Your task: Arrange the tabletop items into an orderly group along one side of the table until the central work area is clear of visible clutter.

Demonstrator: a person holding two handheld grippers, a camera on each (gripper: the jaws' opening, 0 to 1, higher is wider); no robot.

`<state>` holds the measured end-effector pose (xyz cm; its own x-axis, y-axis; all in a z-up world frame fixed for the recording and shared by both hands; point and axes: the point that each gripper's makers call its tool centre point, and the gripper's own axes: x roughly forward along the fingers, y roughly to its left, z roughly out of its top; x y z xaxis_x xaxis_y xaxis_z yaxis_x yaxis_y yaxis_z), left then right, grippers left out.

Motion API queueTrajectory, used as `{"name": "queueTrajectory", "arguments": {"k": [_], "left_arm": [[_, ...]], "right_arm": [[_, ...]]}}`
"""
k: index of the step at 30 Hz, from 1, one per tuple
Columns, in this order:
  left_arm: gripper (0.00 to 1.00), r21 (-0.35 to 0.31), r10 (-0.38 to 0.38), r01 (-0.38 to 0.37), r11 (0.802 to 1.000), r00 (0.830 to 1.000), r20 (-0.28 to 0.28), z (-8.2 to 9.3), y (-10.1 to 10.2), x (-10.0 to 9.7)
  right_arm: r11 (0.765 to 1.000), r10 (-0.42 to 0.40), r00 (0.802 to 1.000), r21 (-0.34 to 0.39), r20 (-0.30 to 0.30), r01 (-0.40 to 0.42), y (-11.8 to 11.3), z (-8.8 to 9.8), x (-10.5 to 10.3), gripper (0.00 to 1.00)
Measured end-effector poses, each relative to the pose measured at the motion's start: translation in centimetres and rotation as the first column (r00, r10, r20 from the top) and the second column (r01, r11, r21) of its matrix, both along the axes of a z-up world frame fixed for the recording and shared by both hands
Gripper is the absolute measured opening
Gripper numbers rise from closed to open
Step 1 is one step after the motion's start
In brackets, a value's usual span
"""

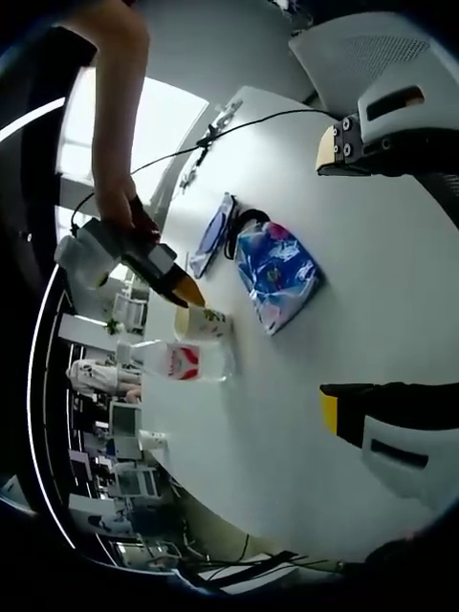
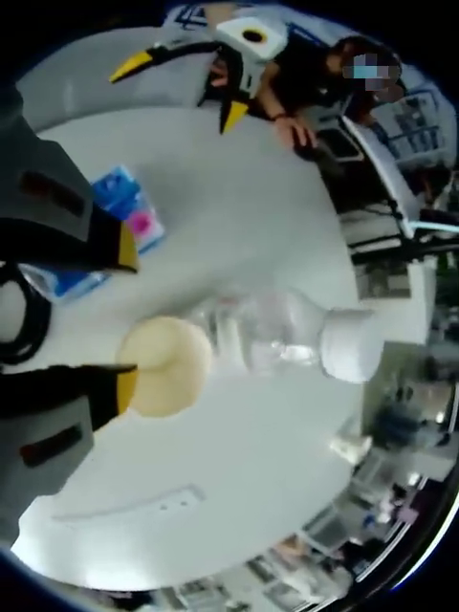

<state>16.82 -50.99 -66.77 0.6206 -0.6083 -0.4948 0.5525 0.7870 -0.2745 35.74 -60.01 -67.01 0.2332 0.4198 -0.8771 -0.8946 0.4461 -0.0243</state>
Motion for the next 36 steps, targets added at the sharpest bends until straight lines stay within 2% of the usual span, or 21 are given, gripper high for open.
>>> {"name": "queueTrajectory", "arguments": {"k": [9, 16, 23, 36], "left_arm": [[0.89, 0.007, -0.004, 0.004, 1.0, 1.0, 0.0, 0.0, 0.0, 0.0], [0.97, 0.012, 0.026, -0.027, 1.0, 0.999, 0.04, 1.0, 0.9, 1.0], [0.98, 0.018, 0.037, -0.038, 0.999, 0.997, 0.069, 2.1, 1.4, 1.9], [0.98, 0.023, 0.019, -0.02, 1.0, 0.997, 0.072, 2.4, 0.9, 1.7]], "right_arm": [[0.999, -0.01, 0.999, 0.049, 0.041, 0.008, 0.2, 1.3, 0.5, 0.43], [0.998, -0.025, 0.998, 0.067, 0.064, 0.021, -0.6, 2.4, -0.5, 0.48], [0.995, -0.042, 0.996, 0.096, 0.073, 0.035, -1.3, 3.1, -0.8, 0.49], [0.984, -0.071, 0.992, 0.168, 0.099, 0.054, -1.7, 5.6, -1.8, 0.5]]}}
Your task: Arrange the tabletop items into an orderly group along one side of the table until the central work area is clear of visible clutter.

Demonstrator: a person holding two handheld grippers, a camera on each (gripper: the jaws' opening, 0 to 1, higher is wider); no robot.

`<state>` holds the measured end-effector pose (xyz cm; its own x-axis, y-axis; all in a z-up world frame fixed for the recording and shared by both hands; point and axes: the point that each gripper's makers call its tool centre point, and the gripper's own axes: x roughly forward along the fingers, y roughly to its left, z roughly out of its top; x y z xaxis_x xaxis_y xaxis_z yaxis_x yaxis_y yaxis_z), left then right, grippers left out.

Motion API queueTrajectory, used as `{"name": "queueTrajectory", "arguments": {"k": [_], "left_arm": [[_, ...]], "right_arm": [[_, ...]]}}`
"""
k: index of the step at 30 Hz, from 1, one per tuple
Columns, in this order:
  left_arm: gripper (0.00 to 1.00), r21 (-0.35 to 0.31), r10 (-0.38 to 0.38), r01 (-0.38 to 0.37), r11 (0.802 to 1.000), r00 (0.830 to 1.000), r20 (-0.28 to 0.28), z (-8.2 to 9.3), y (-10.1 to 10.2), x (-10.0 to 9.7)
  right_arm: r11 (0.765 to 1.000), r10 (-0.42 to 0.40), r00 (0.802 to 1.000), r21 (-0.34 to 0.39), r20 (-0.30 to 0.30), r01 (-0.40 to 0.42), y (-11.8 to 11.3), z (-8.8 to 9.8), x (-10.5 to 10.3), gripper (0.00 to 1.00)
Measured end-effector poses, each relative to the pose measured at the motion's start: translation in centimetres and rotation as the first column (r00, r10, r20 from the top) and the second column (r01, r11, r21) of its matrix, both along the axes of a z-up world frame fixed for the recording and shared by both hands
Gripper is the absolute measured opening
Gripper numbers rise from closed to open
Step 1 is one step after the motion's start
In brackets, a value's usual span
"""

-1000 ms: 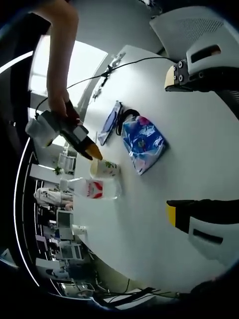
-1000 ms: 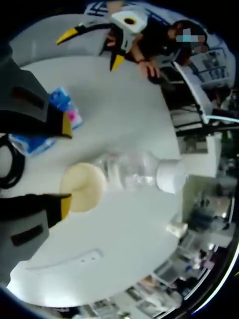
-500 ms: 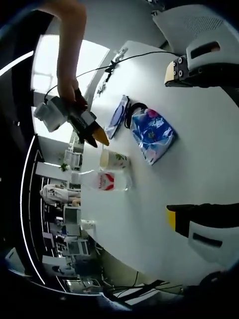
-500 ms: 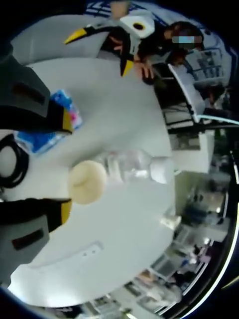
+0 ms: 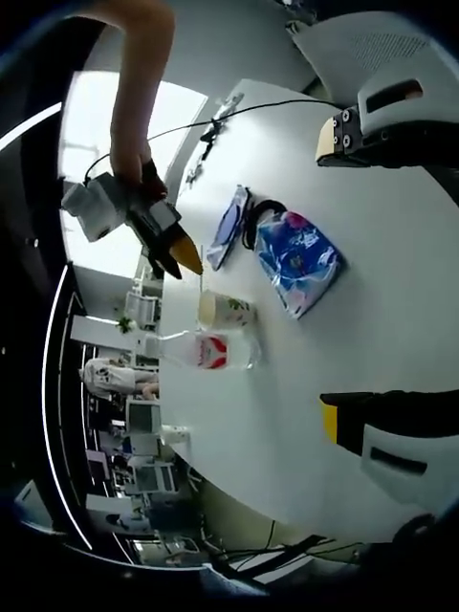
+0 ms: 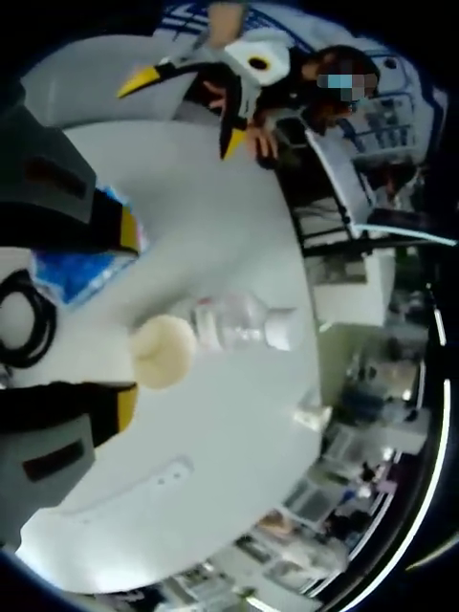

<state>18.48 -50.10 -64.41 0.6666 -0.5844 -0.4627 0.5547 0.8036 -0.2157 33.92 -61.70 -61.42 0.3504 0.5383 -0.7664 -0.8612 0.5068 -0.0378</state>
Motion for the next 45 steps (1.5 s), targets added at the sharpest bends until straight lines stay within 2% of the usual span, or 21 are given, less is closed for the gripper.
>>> {"name": "queueTrajectory", "arguments": {"k": [4, 11, 21, 28, 45], "left_arm": [[0.98, 0.004, -0.003, 0.003, 1.0, 1.0, 0.005, 0.2, 0.0, 0.0], [0.98, 0.01, -0.012, 0.012, 1.0, 1.0, 0.011, 0.7, -0.2, 0.1], [0.97, 0.012, -0.02, 0.02, 1.0, 1.0, 0.013, 1.0, -0.4, 0.2], [0.97, 0.02, -0.033, 0.033, 0.999, 0.999, 0.017, 1.3, -0.6, 0.3], [0.97, 0.055, -0.085, 0.084, 0.995, 0.996, 0.017, 2.0, -1.4, 0.7]], "right_arm": [[1.0, -0.009, 1.0, 0.027, 0.012, 0.008, -0.3, 0.7, -0.6, 0.51], [0.99, -0.06, 0.998, 0.124, -0.022, 0.062, -0.8, 1.7, -2.3, 0.51], [0.979, -0.088, 0.996, 0.184, -0.006, 0.087, -1.5, 3.6, -4.6, 0.54], [0.959, -0.098, 0.995, 0.269, 0.03, 0.086, -1.5, 5.3, -6.0, 0.56], [0.912, -0.189, 0.982, 0.374, 0.015, 0.169, -4.8, 6.4, -9.7, 0.56]]}}
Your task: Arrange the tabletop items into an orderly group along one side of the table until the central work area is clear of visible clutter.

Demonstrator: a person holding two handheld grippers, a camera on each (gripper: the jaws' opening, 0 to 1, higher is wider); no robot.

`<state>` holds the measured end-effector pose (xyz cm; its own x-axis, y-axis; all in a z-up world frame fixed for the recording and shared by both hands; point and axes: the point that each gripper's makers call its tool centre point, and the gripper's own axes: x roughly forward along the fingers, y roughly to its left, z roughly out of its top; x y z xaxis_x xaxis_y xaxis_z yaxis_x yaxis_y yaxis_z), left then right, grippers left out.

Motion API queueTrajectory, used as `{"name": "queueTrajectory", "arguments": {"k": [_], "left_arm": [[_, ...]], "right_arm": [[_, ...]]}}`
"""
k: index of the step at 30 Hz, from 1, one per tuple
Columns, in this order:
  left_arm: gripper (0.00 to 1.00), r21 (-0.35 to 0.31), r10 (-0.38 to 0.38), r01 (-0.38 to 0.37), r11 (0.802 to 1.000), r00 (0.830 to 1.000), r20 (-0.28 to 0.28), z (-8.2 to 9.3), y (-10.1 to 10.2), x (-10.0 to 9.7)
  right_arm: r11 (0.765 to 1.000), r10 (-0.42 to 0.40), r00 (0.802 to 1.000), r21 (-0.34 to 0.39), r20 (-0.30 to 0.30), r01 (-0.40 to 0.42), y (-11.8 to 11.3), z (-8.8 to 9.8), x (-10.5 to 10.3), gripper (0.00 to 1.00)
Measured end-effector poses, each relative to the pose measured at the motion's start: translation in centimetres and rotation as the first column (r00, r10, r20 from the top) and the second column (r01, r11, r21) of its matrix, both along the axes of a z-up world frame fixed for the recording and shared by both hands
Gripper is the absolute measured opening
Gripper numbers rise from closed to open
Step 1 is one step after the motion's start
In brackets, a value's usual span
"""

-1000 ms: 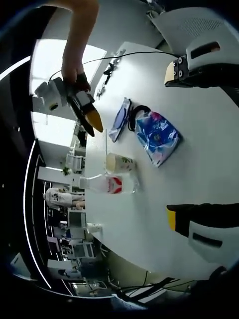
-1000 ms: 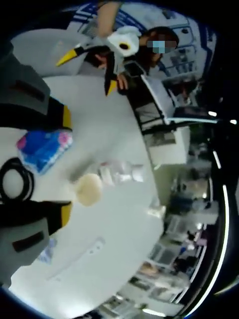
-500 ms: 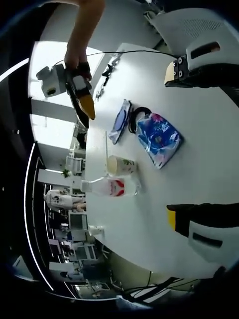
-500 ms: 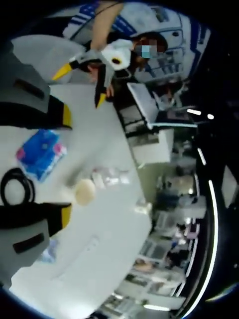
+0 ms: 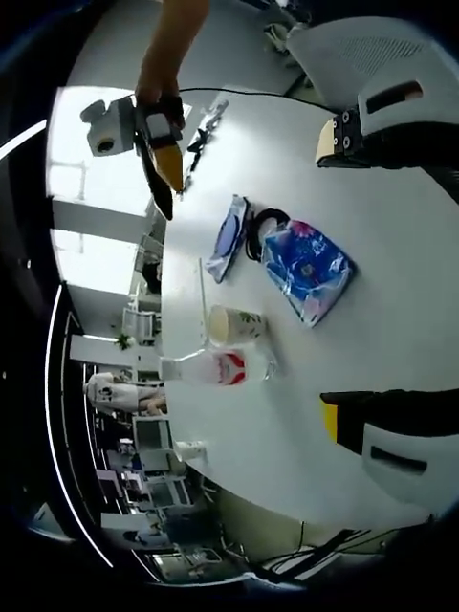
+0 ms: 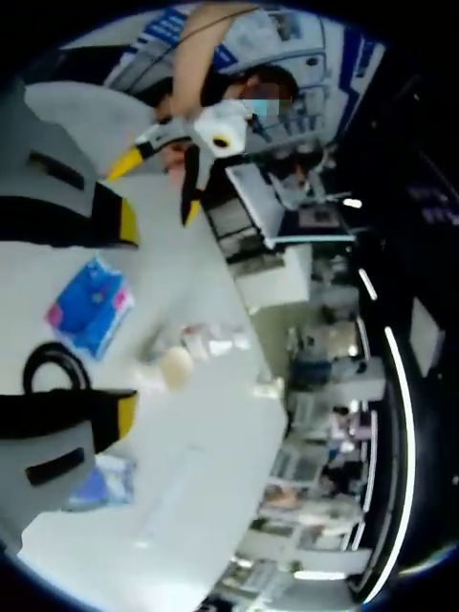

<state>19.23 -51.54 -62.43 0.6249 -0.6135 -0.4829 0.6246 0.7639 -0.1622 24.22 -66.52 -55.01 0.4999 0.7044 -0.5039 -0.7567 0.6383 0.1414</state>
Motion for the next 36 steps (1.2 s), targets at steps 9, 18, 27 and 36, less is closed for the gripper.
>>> {"name": "queueTrajectory", "arguments": {"k": [9, 18, 27, 36], "left_arm": [[0.97, 0.014, -0.032, 0.032, 0.999, 0.999, 0.007, 0.4, -0.8, 0.3], [0.97, 0.027, -0.068, 0.067, 0.997, 0.998, 0.02, 0.9, -1.8, 0.9], [0.97, 0.02, -0.084, 0.084, 0.996, 0.996, 0.022, 0.8, -2.7, 0.9], [0.97, 0.02, -0.105, 0.105, 0.994, 0.994, 0.004, 0.1, -3.1, 0.4]], "right_arm": [[0.996, -0.064, 0.998, 0.058, 0.003, 0.064, -1.9, 0.5, -1.4, 0.56], [0.984, -0.134, 0.991, 0.124, 0.021, 0.13, -3.6, 1.5, -3.0, 0.56], [0.974, -0.183, 0.983, 0.138, 0.016, 0.179, -5.3, 0.7, -5.2, 0.56], [0.962, -0.239, 0.971, 0.14, -0.001, 0.236, -6.8, 0.1, -6.4, 0.56]]}}
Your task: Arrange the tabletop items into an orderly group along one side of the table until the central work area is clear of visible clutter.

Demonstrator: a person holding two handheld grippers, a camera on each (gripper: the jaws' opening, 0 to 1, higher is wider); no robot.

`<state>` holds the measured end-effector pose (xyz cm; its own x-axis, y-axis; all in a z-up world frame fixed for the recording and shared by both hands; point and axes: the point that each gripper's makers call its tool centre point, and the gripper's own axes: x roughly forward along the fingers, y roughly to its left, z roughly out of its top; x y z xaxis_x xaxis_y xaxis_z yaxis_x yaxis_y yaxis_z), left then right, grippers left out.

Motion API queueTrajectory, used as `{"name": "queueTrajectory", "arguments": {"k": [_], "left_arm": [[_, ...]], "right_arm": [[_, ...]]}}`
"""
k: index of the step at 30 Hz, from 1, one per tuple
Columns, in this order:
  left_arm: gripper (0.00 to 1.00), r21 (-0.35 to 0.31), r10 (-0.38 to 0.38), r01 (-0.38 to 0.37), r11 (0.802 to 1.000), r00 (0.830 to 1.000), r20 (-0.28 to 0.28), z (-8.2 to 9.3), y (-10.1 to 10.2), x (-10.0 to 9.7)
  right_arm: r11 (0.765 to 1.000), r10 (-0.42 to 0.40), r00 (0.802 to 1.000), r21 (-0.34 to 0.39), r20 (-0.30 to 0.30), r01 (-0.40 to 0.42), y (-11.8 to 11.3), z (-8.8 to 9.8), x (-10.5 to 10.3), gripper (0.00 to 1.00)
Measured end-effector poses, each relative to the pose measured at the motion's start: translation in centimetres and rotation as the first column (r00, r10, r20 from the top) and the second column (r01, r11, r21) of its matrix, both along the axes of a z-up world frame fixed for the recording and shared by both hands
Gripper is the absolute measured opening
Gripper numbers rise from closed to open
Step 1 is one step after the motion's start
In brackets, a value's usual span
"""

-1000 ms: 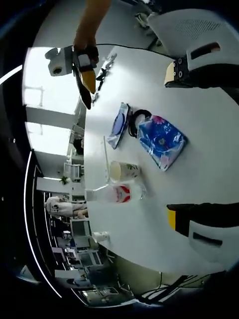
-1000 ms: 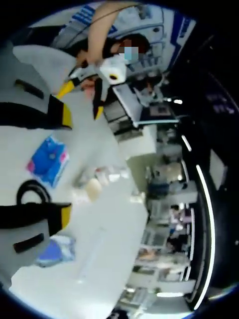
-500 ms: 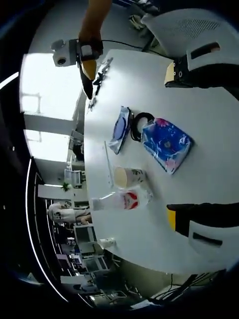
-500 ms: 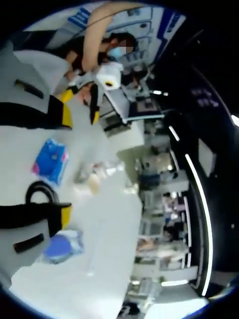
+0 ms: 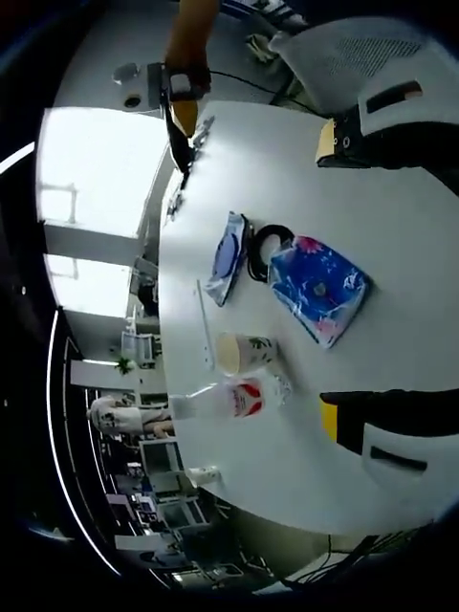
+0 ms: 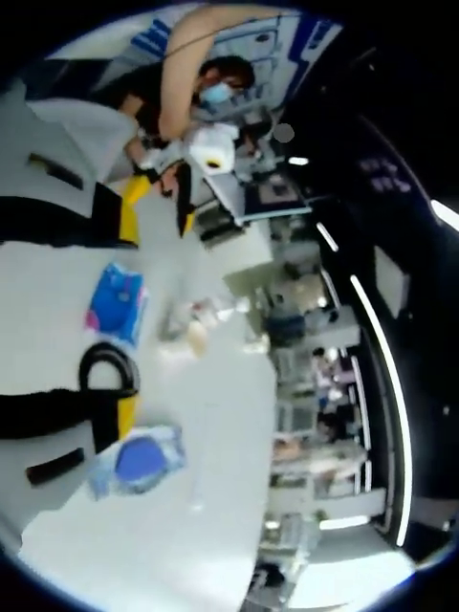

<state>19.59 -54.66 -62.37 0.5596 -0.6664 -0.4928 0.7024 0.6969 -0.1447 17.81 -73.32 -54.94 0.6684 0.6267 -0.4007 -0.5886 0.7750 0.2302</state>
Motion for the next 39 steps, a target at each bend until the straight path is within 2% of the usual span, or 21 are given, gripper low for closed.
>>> {"name": "queueTrajectory", "arguments": {"k": [8, 30, 36, 39], "left_arm": [[0.97, 0.001, -0.008, 0.008, 1.0, 1.0, 0.001, 0.1, 0.0, 0.2], [0.97, 0.007, -0.004, 0.004, 1.0, 1.0, -0.001, 0.0, 0.1, 0.3], [0.96, 0.007, -0.003, 0.003, 1.0, 1.0, -0.006, -0.1, 0.1, 0.1], [0.97, 0.004, -0.004, 0.004, 1.0, 1.0, -0.007, -0.1, 0.1, 0.1]], "right_arm": [[1.0, -0.018, 1.0, 0.003, 0.003, 0.018, -0.1, 0.2, 0.2, 0.56], [1.0, -0.004, 1.0, 0.006, -0.004, 0.004, 0.5, -0.2, 0.8, 0.56], [0.999, -0.014, 1.0, -0.04, -0.006, 0.014, -0.5, -1.2, 1.7, 0.56], [0.998, -0.055, 0.998, -0.023, -0.021, 0.055, -1.3, -1.4, 2.4, 0.55]]}}
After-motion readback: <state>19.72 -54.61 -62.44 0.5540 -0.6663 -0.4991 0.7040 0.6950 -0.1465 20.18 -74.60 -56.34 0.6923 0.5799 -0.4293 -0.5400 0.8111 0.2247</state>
